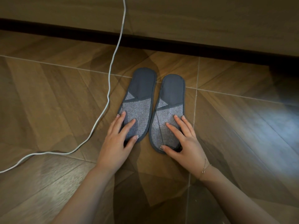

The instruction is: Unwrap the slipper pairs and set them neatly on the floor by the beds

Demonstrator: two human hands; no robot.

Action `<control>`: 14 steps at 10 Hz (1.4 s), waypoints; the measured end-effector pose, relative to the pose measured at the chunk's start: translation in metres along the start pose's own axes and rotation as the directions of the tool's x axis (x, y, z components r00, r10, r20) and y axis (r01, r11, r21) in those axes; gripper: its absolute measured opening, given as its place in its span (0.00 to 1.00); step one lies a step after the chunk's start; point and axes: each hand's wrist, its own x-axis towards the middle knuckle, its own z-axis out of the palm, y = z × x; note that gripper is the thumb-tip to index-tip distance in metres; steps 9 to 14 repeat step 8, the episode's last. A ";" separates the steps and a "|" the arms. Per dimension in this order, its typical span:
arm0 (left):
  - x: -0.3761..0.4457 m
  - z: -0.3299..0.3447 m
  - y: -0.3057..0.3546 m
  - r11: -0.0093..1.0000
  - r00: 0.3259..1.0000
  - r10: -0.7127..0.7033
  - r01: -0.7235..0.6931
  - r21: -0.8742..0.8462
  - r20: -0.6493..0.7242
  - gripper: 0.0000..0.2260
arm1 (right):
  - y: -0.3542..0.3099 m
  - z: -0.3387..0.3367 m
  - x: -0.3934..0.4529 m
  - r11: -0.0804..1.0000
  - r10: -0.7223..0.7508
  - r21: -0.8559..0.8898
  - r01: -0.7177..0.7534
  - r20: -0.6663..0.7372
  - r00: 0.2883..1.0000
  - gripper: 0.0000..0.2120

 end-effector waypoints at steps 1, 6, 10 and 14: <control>0.000 -0.001 0.000 1.000 1.000 -0.010 0.010 -0.006 0.000 0.24 | 0.000 -0.001 0.002 1.000 0.007 -0.011 -0.007 0.009 1.000 0.34; 0.000 0.002 -0.002 1.000 1.000 -0.018 0.018 0.013 0.000 0.23 | -0.002 0.001 0.003 1.000 0.010 0.015 -0.010 0.045 0.999 0.34; 0.007 -0.009 0.006 1.000 0.992 0.029 -0.028 0.008 -0.120 0.23 | 0.003 -0.010 0.007 0.999 -0.027 0.029 0.029 -0.073 0.997 0.28; 0.007 -0.009 0.006 1.000 0.992 0.029 -0.028 0.008 -0.120 0.23 | 0.003 -0.010 0.007 0.999 -0.027 0.029 0.029 -0.073 0.997 0.28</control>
